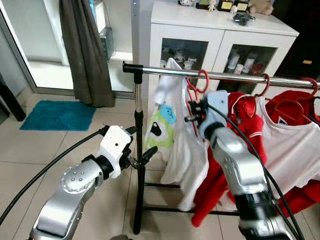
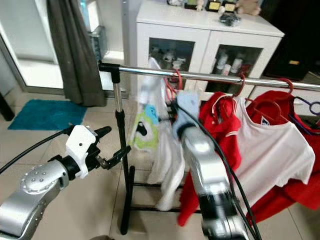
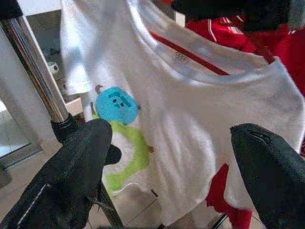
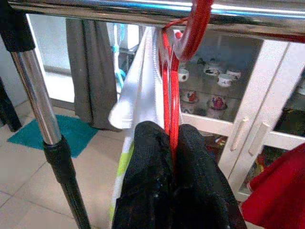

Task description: Hang hanger

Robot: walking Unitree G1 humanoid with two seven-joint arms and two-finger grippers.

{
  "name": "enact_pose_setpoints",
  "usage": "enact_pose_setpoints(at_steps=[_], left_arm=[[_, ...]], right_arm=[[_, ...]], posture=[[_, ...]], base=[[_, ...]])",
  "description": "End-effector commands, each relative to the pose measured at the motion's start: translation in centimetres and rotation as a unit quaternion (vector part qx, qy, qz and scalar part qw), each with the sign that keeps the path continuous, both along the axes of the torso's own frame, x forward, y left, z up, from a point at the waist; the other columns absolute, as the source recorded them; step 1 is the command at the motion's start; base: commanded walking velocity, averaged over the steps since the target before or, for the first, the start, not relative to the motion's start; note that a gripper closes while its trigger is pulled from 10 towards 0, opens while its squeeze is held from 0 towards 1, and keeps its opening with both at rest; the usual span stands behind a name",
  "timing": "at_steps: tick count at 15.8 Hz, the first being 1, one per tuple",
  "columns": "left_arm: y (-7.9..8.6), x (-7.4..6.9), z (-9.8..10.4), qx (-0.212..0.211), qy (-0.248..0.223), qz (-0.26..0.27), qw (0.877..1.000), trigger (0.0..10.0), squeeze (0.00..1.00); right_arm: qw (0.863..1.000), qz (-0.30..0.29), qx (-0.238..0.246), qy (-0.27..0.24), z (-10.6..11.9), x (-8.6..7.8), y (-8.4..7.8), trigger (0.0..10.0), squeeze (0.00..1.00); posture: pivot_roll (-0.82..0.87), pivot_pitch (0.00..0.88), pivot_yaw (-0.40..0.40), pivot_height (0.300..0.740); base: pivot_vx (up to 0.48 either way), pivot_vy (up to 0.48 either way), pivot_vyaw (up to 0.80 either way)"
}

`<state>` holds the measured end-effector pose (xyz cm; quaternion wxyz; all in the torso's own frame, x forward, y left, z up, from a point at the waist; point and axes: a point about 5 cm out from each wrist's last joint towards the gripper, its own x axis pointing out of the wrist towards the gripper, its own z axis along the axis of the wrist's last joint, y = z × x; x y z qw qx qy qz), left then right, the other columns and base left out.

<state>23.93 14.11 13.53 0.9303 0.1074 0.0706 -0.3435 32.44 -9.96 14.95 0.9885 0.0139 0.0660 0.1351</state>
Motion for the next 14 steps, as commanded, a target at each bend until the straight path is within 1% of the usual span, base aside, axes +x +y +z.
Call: enact_pose_setpoints(at_steps=[1, 2, 4, 5, 6, 7, 8, 9, 10, 11, 12, 13, 14], left_arm=[[-0.5, 0.0, 0.7, 0.000, -0.013, -0.020, 1.000, 10.0, 0.00], [-0.6, -0.1, 1.0, 0.003, -0.017, -0.030, 0.999, 10.0, 0.00], [-0.6, -0.1, 1.1, 0.007, -0.016, -0.036, 0.999, 10.0, 0.00], [-0.5, -0.3, 1.0, 0.011, -0.014, -0.037, 0.999, 10.0, 0.00], [-0.4, -0.5, 0.9, 0.014, -0.010, -0.039, 0.999, 10.0, 0.00], [-0.4, -0.5, 0.8, 0.015, -0.009, -0.040, 0.999, 10.0, 0.00], [-0.4, -0.7, 0.8, 0.016, -0.007, -0.039, 0.999, 10.0, 0.00], [-0.3, -0.8, 0.7, 0.017, -0.004, -0.038, 0.999, 10.0, 0.00], [-0.3, -0.9, 0.6, 0.017, -0.003, -0.036, 0.999, 10.0, 0.00], [-0.2, -0.8, 0.6, 0.011, -0.002, -0.029, 1.000, 10.0, 0.00], [0.0, -0.5, 0.5, -0.007, 0.000, -0.003, 1.000, 10.0, 0.00], [0.1, -0.2, 0.3, -0.019, 0.003, 0.028, 0.999, 10.0, 0.00], [0.2, 0.2, 0.3, -0.028, 0.002, 0.052, 0.998, 10.0, 0.00]], right_arm=[[1.000, -0.003, 0.001, 0.003, 0.3, 0.6, -0.2, 10.0, 0.00], [1.000, 0.018, 0.003, 0.006, 1.1, 2.2, 0.9, 10.0, 0.00], [0.999, 0.027, -0.019, 0.031, 1.0, 3.6, 2.1, 10.0, 0.00], [0.999, 0.016, -0.010, 0.050, 0.9, 4.3, 2.3, 10.0, 0.00], [0.997, 0.011, -0.016, 0.076, 0.7, 5.0, 2.6, 10.0, 0.00], [0.996, 0.008, -0.023, 0.085, 0.4, 5.1, 2.6, 10.0, 0.00], [0.993, 0.001, -0.039, 0.111, -0.4, 5.2, 2.4, 10.0, 0.00], [0.991, 0.006, -0.045, 0.129, -1.2, 5.0, 2.3, 10.0, 0.00], [0.991, 0.012, -0.038, 0.124, -1.6, 4.7, 2.2, 10.0, 0.77], [0.995, 0.016, -0.034, 0.097, -1.2, 4.6, 1.9, 10.0, 1.00], [0.998, 0.035, -0.016, 0.048, -0.3, 4.3, 1.5, 10.0, 1.00], [0.999, 0.049, 0.012, 0.008, 1.0, 3.5, 0.9, 10.0, 1.00], [0.998, 0.062, 0.019, -0.013, 1.8, 2.8, 0.5, 10.0, 1.00]], posture=[[0.06, 0.000, -0.065, 0.740], [0.06, 0.000, -0.065, 0.740], [0.07, 0.000, -0.069, 0.740], [0.07, 0.000, -0.069, 0.740], [0.07, 0.000, -0.069, 0.740], [0.08, 0.000, -0.074, 0.740], [0.09, 0.000, -0.079, 0.740], [0.09, 0.000, -0.079, 0.740], [0.09, 0.000, -0.077, 0.740], [0.08, 0.000, -0.073, 0.740], [0.07, 0.000, -0.068, 0.740], [0.06, 0.000, -0.065, 0.740], [0.06, 0.000, -0.058, 0.740]], base=[[0.000, 0.000, 0.00], [0.000, 0.000, 0.00], [0.000, 0.000, 0.00], [0.000, 0.000, 0.00], [0.000, 0.000, 0.00], [0.000, 0.000, 0.00], [0.000, 0.000, 0.00], [0.000, 0.000, 0.00], [0.000, 0.000, 0.00], [0.000, 0.000, 0.00], [0.000, 0.000, 0.00], [0.000, 0.000, 0.00], [0.000, 0.000, 0.00]])
